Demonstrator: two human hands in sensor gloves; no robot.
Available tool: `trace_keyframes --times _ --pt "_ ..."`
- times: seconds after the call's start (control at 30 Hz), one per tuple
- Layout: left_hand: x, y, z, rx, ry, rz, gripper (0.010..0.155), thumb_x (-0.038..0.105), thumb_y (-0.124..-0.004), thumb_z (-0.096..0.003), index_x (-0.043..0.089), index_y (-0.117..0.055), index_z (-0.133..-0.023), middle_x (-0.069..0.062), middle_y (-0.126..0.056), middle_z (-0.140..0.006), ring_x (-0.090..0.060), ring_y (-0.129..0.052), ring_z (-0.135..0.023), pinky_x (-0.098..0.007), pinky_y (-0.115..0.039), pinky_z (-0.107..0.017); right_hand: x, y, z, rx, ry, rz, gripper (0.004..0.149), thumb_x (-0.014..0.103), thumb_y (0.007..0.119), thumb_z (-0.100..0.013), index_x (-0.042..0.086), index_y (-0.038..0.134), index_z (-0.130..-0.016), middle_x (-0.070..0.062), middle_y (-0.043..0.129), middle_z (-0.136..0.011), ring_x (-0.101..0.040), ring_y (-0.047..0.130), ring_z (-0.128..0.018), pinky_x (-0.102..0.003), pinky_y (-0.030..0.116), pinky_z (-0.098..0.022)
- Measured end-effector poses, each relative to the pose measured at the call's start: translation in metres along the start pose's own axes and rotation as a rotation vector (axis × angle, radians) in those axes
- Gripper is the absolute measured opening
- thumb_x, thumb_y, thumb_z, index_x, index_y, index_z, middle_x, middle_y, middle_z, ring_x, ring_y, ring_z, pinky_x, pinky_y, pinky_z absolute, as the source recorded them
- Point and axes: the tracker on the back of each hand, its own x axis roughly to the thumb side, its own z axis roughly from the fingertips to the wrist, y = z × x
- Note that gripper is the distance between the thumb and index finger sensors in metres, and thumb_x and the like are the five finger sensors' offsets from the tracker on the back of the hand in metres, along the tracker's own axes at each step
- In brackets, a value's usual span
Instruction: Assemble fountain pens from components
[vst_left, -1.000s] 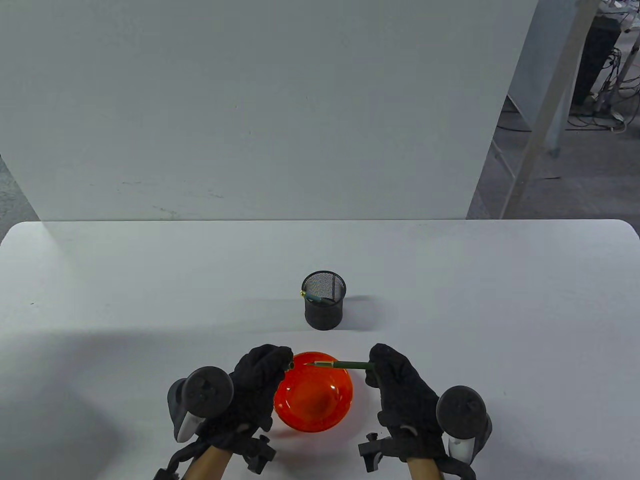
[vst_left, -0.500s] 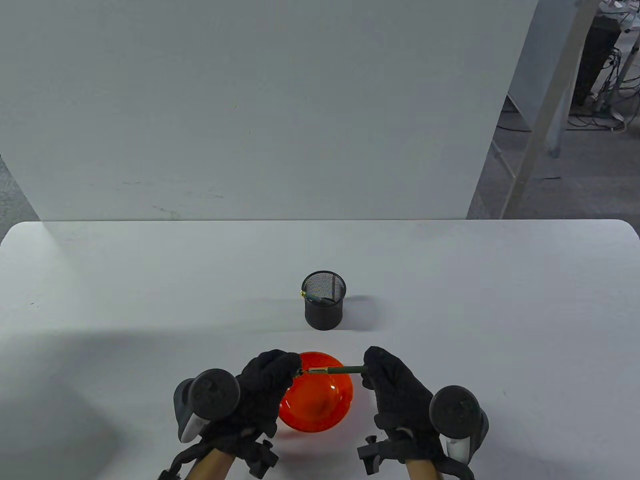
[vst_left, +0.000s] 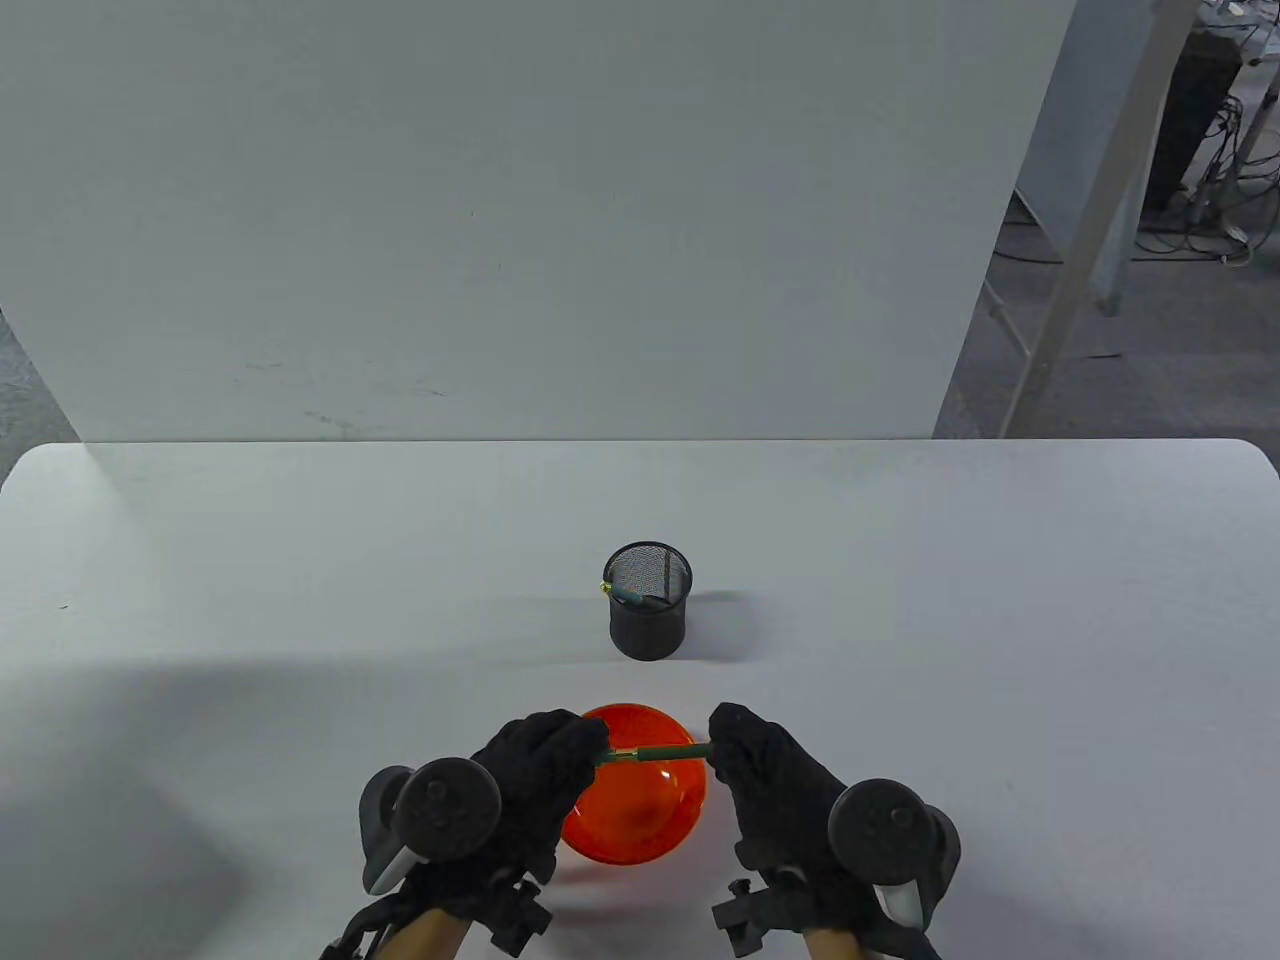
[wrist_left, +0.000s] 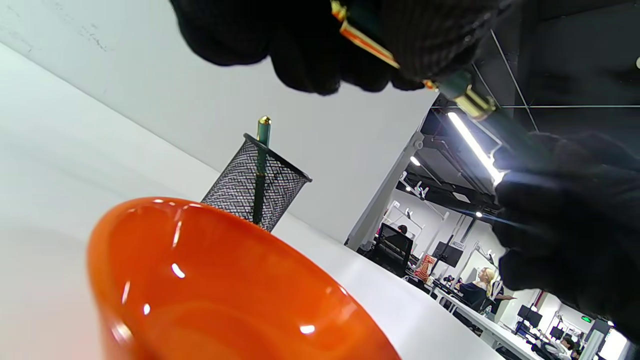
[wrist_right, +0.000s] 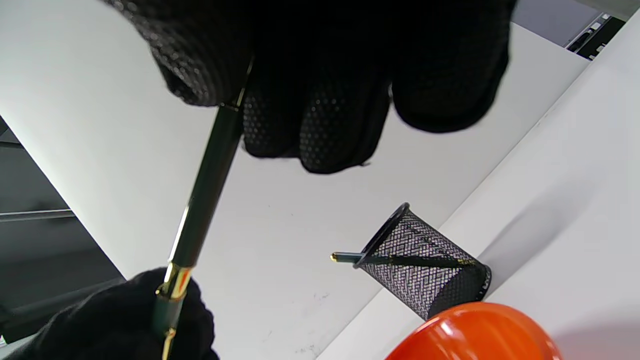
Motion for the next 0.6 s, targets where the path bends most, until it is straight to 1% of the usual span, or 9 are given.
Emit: trace_keyframes --times 0.17,0.23,0.3,0.37,0.43,0.47,0.53,0.6 --pt "0.002 -0.004 0.0 -0.013 -0.006 0.006 0.047 0.039 -0.072 -0.0539 0.036 -0.068 -0.1 0.001 -0.075 -0.1 -0.021 -0.084 -0.083 -0.045 -0.076 -0.062 0.001 0.005 -0.001 0.046 -0.008 0.017 0.041 0.038 0.071 -0.057 0.021 0.079 -0.093 -0.003 0.093 -0.078 -0.022 0.097 -0.064 -0.049 0.084 -0.051" --pt "0.003 -0.005 0.0 -0.012 -0.006 0.002 0.047 0.038 -0.072 -0.0537 0.035 -0.068 -0.1 0.001 -0.075 -0.1 -0.021 -0.085 -0.082 -0.045 -0.076 -0.062 0.001 0.005 -0.001 0.045 -0.002 0.02 0.041 0.038 0.07 -0.057 0.021 0.079 -0.093 -0.003 0.093 -0.077 -0.022 0.097 -0.063 -0.049 0.084 -0.051" --pt "0.004 -0.003 0.0 -0.005 -0.006 0.038 0.046 0.037 -0.072 -0.0534 0.033 -0.069 -0.099 0.0 -0.076 -0.098 -0.021 -0.086 -0.08 -0.046 -0.077 -0.062 0.0 0.005 -0.001 0.047 0.022 -0.005 0.041 0.038 0.07 -0.057 0.021 0.08 -0.093 -0.003 0.093 -0.077 -0.022 0.097 -0.063 -0.048 0.084 -0.051" --pt "0.006 0.0 0.0 0.024 -0.008 0.067 0.045 0.035 -0.071 -0.0529 0.031 -0.072 -0.098 -0.001 -0.078 -0.096 -0.022 -0.087 -0.078 -0.045 -0.078 -0.062 0.0 0.007 0.0 0.057 0.055 -0.05 0.04 0.037 0.071 -0.057 0.02 0.081 -0.092 -0.004 0.094 -0.076 -0.022 0.098 -0.062 -0.048 0.085 -0.05" --pt "0.012 0.002 0.0 0.034 -0.027 0.077 0.044 0.033 -0.071 -0.0526 0.03 -0.073 -0.097 -0.002 -0.079 -0.095 -0.022 -0.088 -0.077 -0.045 -0.079 -0.061 0.003 0.008 0.0 0.063 0.045 -0.05 0.04 0.036 0.071 -0.056 0.019 0.082 -0.09 -0.004 0.095 -0.075 -0.022 0.098 -0.06 -0.048 0.085 -0.05" --pt "0.014 0.003 0.0 0.052 -0.02 0.079 0.044 0.032 -0.071 -0.052 0.029 -0.074 -0.096 -0.003 -0.079 -0.094 -0.022 -0.088 -0.076 -0.046 -0.08 -0.061 0.003 0.008 0.0 0.046 0.054 -0.059 0.04 0.036 0.071 -0.056 0.019 0.083 -0.089 -0.004 0.095 -0.074 -0.022 0.099 -0.059 -0.047 0.086 -0.05" --pt "0.015 0.004 -0.001 0.04 -0.03 0.08 0.044 0.032 -0.071 -0.0521 0.029 -0.073 -0.096 -0.002 -0.079 -0.094 -0.021 -0.089 -0.076 -0.045 -0.081 -0.061 0.002 0.008 -0.001 0.055 0.066 -0.093 0.04 0.036 0.07 -0.055 0.019 0.083 -0.089 -0.004 0.095 -0.073 -0.021 0.098 -0.059 -0.047 0.086 -0.05" --pt "0.011 0.002 -0.001 0.04 -0.007 0.126 0.044 0.034 -0.07 -0.0531 0.031 -0.072 -0.097 -0.001 -0.078 -0.096 -0.02 -0.088 -0.078 -0.044 -0.08 -0.062 -0.002 0.009 -0.002 0.072 0.092 -0.136 0.04 0.036 0.069 -0.056 0.02 0.081 -0.09 -0.003 0.094 -0.074 -0.021 0.098 -0.06 -0.047 0.085 -0.05"
